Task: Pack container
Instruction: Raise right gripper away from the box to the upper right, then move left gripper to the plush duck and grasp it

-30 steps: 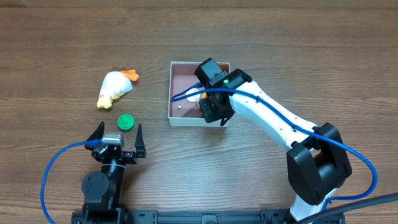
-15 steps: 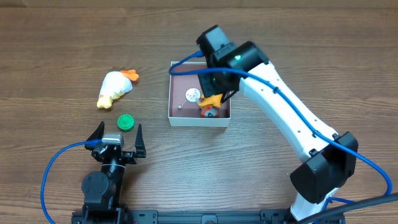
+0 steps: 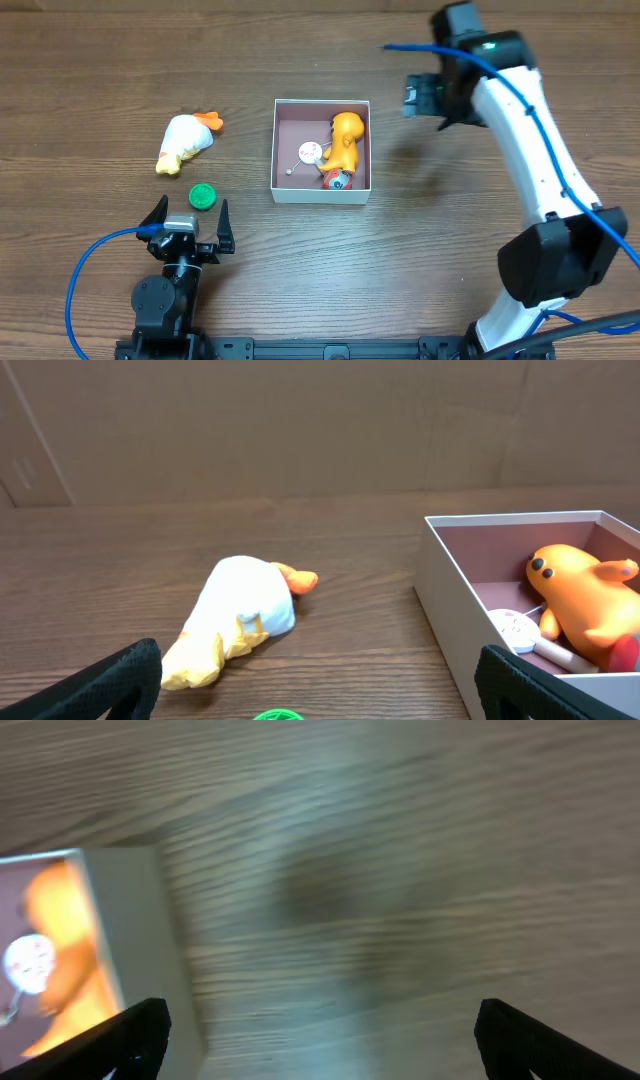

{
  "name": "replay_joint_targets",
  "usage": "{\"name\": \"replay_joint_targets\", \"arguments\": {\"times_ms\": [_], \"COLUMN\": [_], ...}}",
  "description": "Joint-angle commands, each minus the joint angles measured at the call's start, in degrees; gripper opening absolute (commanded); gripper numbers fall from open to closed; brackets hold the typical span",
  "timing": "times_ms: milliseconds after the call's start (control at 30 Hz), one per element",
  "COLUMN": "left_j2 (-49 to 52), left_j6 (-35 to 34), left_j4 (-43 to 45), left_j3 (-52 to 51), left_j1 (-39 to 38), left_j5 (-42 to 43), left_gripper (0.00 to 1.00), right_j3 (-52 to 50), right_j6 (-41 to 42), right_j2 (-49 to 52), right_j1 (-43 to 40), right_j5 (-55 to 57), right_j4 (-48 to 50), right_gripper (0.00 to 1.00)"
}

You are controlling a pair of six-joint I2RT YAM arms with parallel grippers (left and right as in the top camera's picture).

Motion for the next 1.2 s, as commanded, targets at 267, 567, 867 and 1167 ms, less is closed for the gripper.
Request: {"name": "replay_joint_targets", "arguments": {"times_ms": [267,567,867,1167], "left_j2": [-0.6,-0.6,2.8,40.4], "left_j6": [1.1,0.8,-5.0,5.4], "left_j4": [0.2,1.5,-6.0,-40.7], "left_j3": [-0.5,-0.5,14.9,62.6], "left_j1": [0.4,0.3,0.3,0.3], "left_j5": [0.8,0.9,8.6,-1.4], "left_gripper": [1.0,1.0,1.0,1.0], "right_j3": [1.7,1.7,1.7,1.7], "right_j6": [-0.3,-0.3,-0.3,-0.3], "right_j2": [-1.4,-1.4,-1.4,-1.4], "right_j1": [-4.7,-4.7,-4.7,-4.7], "right_j5": [0.7,0.7,0.7,0.7], "right_j4": [-1.0,-0.9,-0.9,-0.9], "right_gripper": [1.0,1.0,1.0,1.0]}}
